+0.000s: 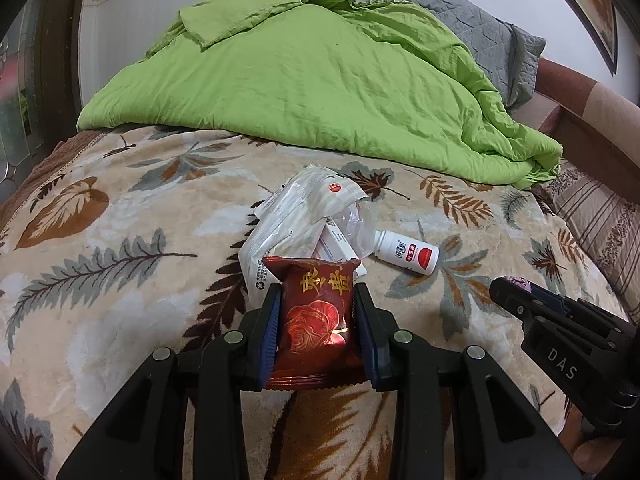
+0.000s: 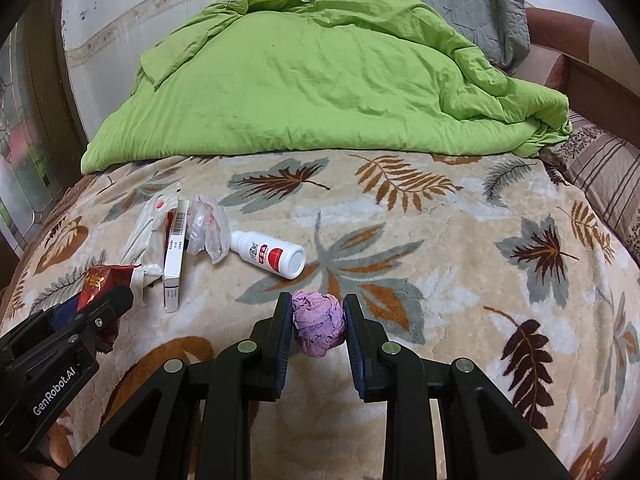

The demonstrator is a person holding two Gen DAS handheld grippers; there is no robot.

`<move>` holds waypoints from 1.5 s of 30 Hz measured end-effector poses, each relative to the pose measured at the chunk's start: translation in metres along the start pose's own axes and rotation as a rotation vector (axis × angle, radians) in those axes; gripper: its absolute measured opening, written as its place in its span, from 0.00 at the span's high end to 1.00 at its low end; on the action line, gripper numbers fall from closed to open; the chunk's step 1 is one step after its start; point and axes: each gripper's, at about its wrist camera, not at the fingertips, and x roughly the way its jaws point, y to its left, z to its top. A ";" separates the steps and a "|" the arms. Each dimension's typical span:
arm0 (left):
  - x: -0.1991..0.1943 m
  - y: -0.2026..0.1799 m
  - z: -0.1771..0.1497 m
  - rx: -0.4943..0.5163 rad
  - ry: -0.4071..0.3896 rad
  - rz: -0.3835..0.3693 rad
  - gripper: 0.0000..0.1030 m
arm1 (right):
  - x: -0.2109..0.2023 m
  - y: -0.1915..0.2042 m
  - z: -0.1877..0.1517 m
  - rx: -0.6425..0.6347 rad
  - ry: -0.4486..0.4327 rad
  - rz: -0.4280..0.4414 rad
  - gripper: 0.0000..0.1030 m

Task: Collect trash

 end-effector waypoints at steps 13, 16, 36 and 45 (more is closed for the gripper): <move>-0.008 0.004 -0.003 0.022 -0.025 0.039 0.68 | -0.012 0.004 -0.005 0.027 -0.019 0.014 0.74; -0.009 0.005 -0.003 0.027 -0.031 0.048 0.68 | -0.014 0.007 -0.005 0.031 -0.024 0.022 0.74; -0.018 0.021 -0.006 0.028 -0.044 0.091 0.68 | -0.019 0.019 -0.010 0.043 -0.029 0.065 0.74; -0.019 0.023 -0.006 0.027 -0.045 0.107 0.68 | -0.021 0.025 -0.011 0.034 -0.030 0.079 0.74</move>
